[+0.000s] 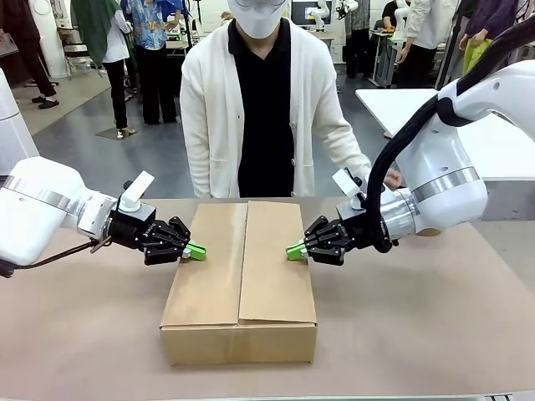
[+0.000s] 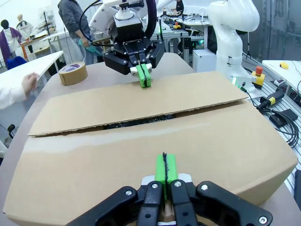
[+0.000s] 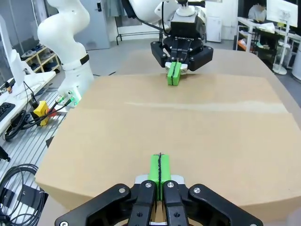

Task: Wrap the clocks to prevent damage.
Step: Push the left (or right) flap of the Package Box to close it.

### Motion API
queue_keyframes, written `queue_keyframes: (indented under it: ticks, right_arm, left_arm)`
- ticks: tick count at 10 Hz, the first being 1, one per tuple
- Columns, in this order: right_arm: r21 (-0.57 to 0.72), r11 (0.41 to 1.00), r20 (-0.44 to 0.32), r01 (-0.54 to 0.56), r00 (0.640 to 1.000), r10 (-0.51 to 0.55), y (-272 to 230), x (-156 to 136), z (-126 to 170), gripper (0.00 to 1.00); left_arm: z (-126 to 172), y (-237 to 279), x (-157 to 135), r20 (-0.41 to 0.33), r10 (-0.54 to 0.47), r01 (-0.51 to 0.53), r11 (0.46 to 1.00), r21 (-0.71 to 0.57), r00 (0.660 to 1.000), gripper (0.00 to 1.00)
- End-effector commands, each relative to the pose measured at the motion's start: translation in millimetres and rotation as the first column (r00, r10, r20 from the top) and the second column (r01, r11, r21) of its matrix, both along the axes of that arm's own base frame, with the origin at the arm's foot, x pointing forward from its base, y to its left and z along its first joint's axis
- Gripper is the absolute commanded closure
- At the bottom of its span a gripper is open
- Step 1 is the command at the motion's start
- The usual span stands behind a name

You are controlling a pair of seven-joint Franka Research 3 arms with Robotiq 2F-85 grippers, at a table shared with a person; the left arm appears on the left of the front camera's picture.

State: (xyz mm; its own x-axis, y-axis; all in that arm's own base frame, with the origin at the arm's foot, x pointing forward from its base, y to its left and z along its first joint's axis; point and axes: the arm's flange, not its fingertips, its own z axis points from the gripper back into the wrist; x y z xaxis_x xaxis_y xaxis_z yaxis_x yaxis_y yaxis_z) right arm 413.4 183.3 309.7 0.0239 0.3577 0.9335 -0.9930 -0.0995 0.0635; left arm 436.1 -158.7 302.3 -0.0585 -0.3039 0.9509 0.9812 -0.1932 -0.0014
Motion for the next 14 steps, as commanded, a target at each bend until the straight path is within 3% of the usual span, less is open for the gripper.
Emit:
queue_keyframes:
  ticks: [1, 5, 7, 8, 14]
  right_arm:
    - [-0.02, 0.999, 0.006, 0.047, 0.999, -0.047, 8.7, 9.6, -15.0, 0.99]
    - [-0.062, 0.998, -0.025, 0.033, 0.999, -0.035, 5.5, 13.3, -31.6, 0.99]
    - [-0.05, 0.999, -0.003, 0.01, 1.0, -0.01, 3.5, 12.0, -25.0, 0.99]
    - [0.003, 1.0, -0.016, -0.001, 1.0, 0.001, 2.1, 6.3, -6.8, 0.99]
    - [0.003, 1.0, -0.016, -0.001, 1.0, 0.001, 2.1, 6.3, -6.8, 0.99]
  left_arm:
    - [-3.8, -0.3, 0.1, 0.004, 0.003, -0.003, 1.0, 0.008, 1.0, 1.0]
    - [-3.8, -0.3, 0.1, 0.004, 0.003, -0.003, 1.0, 0.008, 1.0, 1.0]
    - [-3.8, -0.3, 0.1, 0.004, 0.003, -0.003, 1.0, 0.008, 1.0, 1.0]
    - [-3.8, -0.3, 0.1, 0.004, 0.003, -0.003, 1.0, 0.008, 1.0, 1.0]
    - [-3.8, -0.3, 0.1, 0.004, 0.003, -0.003, 1.0, 0.008, 1.0, 1.0]
